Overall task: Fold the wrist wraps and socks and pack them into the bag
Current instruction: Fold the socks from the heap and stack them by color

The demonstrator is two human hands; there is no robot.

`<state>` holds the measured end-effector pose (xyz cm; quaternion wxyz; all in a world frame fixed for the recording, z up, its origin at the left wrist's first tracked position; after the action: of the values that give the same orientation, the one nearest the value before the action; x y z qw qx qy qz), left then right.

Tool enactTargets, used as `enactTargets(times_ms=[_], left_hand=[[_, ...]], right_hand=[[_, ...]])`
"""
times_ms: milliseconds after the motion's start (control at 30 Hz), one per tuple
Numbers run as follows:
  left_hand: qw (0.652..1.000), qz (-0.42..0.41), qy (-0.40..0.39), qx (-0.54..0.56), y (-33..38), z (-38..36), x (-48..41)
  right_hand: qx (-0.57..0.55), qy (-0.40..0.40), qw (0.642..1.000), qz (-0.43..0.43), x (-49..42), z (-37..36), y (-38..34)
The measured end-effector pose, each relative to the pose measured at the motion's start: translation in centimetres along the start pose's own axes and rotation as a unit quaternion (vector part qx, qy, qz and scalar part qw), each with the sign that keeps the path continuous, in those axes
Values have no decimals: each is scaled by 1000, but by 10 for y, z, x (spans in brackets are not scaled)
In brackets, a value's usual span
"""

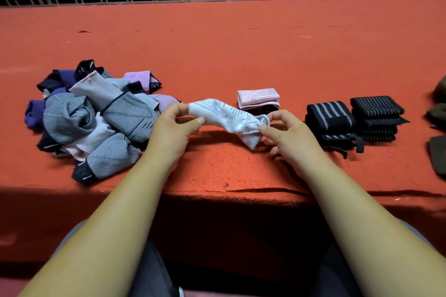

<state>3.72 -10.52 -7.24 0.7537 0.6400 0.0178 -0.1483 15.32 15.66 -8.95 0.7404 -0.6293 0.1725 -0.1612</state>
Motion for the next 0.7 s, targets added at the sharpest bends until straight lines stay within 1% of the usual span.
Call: enactTargets(times_ms=[100,200,267,333,400,467,500,533,600,667,700], left_hand=[[992,-33,28,-116,2,11,-4],[988,-54,76,-124,10,22,-4],[982,-63,113,-140,14,34,-5],[973,-71,159,-154,16,51,-7],[965,-70,201,-153,18,66,-9],[959,-63,225,-160,21,73,-10],[958,-60,231,-161,23,74,-11],[957,-58,234,-159,24,76,-12],[957,-62,234,-158,25,75,-13],[965,-52,219,-135,17,70,-16],[975,-35,195,-97,11,63,-17]], right_hand=[[5,-3,1000,3,0,-1,0],[0,19,1000,-14,-2,2,4],[11,54,998,-17,-4,12,6],[87,101,991,13,-6,27,1],[171,140,973,69,-5,35,-14],[217,160,956,117,-3,33,-27],[230,162,951,127,-3,30,-30],[234,158,951,124,-3,27,-31],[208,118,968,74,-7,19,-20],[133,56,989,7,-6,7,-5],[75,32,996,-26,-4,0,2]])
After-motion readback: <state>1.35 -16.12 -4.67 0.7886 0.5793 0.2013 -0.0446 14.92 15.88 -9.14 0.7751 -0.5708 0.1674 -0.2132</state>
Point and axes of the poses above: each hand's wrist, its own x-axis away from the middle knuckle, its own z-axis out of the back of the hand, y = z × x, the point moved 9 cm from there along -x, towards the middle knuckle, and after that the axes turned 2 degrees about -x, right-handed, at the moved point
